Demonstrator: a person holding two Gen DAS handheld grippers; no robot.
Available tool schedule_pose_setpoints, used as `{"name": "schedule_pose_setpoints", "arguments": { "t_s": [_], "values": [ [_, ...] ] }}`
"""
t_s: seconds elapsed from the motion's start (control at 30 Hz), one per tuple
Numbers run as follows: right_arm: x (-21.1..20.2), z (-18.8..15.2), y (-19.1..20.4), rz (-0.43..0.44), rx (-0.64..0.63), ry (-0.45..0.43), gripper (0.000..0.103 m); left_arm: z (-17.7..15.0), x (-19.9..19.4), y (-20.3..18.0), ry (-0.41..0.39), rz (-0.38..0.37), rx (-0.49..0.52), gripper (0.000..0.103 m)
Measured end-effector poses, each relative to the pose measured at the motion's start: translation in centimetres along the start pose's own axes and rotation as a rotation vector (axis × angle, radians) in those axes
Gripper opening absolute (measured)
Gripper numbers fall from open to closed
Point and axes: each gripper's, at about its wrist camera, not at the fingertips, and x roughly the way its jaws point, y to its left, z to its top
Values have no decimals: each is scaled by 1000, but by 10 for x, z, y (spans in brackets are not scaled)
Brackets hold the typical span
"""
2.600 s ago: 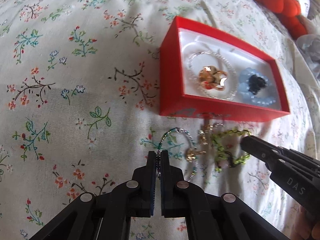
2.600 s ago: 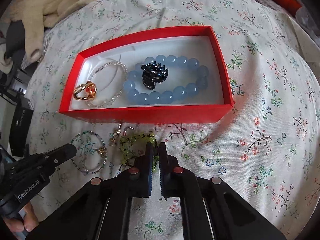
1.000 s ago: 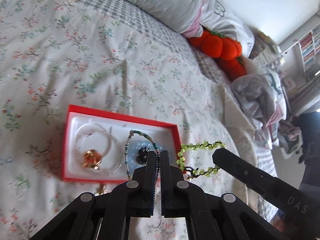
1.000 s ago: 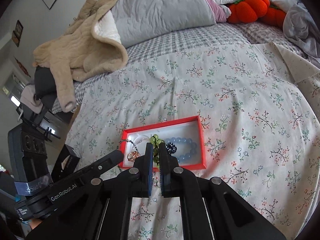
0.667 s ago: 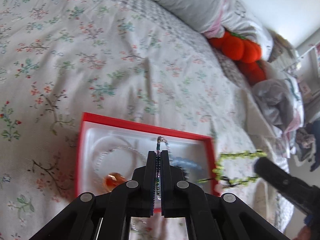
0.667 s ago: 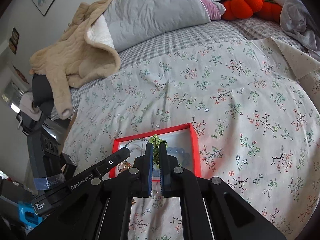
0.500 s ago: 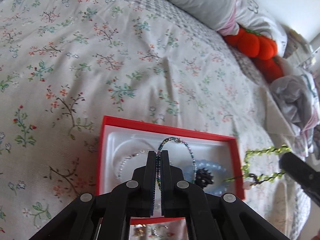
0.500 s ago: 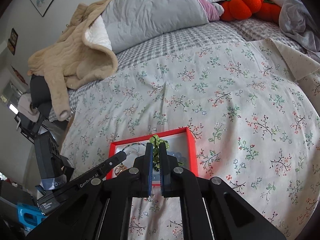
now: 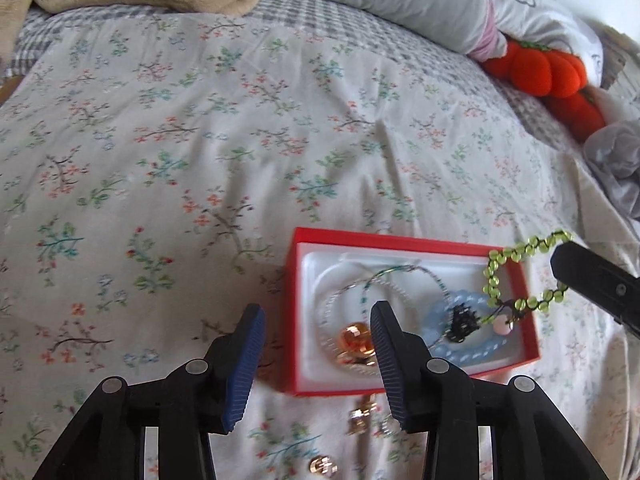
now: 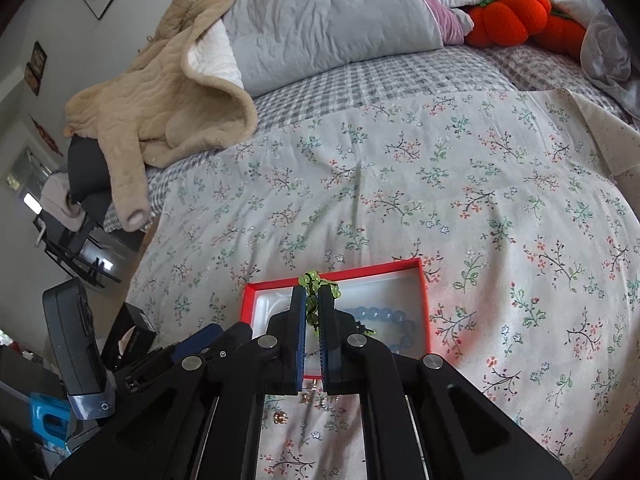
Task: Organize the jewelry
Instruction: 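Carry both bracelets to the box and open the left tool inside it, then lower the lime green bracelet into the box and open the right tool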
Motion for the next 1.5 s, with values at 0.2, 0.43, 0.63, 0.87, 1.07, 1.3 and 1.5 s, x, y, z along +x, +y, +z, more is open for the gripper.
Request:
{"name": "schedule_pose_setpoints", "arguments": {
  "t_s": [0.2, 0.43, 0.63, 0.87, 1.07, 1.3, 1.5],
  "values": [
    [23, 0, 15, 27, -30, 14, 6, -4, 2, 10, 21, 5, -19, 47],
    [44, 3, -18, -103, -3, 28, 6, -5, 4, 2, 33, -13, -10, 47],
    [45, 3, -45, -184, 32, 43, 6, -5, 7, -2, 44, -19, -9, 47],
    [28, -2, -49, -189, 26, 66, 20, -9, 5, -10, 59, -17, 4, 53],
    [6, -12, -44, -191, 1, 69, 44, -16, 1, -18, 73, 1, 34, 59],
    [-9, -29, -40, -206, -18, 113, 50, -29, -8, -20, 90, 39, 49, 69],
    [-8, -50, -38, -239, -37, 187, 61, -42, -6, -17, 140, 76, 64, 75]
  ]
}}
